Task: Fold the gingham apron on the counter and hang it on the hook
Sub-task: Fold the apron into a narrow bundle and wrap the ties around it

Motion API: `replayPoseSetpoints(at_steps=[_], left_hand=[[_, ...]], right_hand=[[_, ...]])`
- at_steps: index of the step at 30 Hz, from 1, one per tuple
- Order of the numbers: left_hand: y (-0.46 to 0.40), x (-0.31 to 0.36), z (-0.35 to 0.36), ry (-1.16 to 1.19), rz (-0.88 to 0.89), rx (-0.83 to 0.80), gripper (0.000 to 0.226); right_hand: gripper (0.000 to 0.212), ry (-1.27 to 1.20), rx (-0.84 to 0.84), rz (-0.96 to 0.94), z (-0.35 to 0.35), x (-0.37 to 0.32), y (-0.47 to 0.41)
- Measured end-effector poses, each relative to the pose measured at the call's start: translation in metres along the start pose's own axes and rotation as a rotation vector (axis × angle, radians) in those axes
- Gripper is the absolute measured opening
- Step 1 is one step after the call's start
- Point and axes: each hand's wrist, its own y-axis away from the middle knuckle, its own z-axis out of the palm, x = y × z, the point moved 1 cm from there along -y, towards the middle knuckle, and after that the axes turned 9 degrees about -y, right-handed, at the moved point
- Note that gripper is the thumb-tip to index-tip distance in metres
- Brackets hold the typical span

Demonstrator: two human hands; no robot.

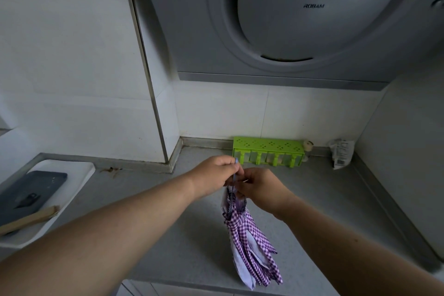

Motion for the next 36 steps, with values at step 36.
replayPoseSetpoints(at_steps=[36], left_hand=[[-0.032,-0.005,-0.010,-0.421,-0.184,-0.217,0.024]], right_hand=[[0.025,0.369,0.027,-0.043,-0.014,0.023,-0.030]])
